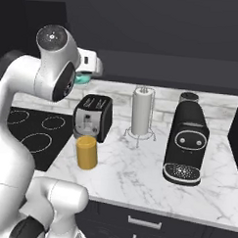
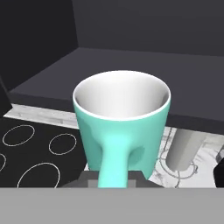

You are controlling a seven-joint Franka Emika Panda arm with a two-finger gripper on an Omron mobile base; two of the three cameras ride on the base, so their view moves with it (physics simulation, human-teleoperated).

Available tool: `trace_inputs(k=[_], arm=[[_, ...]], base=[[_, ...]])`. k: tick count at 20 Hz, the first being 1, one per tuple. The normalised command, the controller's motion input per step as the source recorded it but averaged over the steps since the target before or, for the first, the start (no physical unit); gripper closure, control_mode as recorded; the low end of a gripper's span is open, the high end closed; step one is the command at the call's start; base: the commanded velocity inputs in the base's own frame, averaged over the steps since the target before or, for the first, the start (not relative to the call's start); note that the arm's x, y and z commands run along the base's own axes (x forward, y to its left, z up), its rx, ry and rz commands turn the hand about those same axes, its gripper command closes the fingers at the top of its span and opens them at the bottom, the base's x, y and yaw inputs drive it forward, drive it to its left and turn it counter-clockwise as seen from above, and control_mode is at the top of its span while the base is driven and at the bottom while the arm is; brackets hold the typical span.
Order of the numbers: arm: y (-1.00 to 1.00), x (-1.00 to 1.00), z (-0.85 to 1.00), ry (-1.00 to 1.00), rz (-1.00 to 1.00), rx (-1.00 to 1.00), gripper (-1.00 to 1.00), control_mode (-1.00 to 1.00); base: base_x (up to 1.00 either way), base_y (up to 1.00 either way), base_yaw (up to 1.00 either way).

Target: There is a tray on the dining counter. Grab the cup, mug, and pitcher and place them on the tray. The pitcher may be placed next to the tray if it cannot fit the tray.

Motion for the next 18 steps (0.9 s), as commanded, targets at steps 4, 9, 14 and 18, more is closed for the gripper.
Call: trace_inputs(k=[4, 9, 14, 18], arm=[[-0.23, -1.00, 0.00, 0.00, 0.00, 0.00, 1.00, -1.00], [-0.18, -0.93, 0.00, 0.02, 0.00, 0.00, 1.00, -1.00], [-0.08, -0.59, -0.01, 0.07, 0.00, 0.00, 1.00, -1.00], [0.00, -0.37, -0.01, 0.08, 0.00, 0.00, 1.00, -1.00]], base=[[0.00, 0.00, 0.00], [0.00, 0.00, 0.00], [0.00, 0.00, 0.00], [0.00, 0.00, 0.00]])
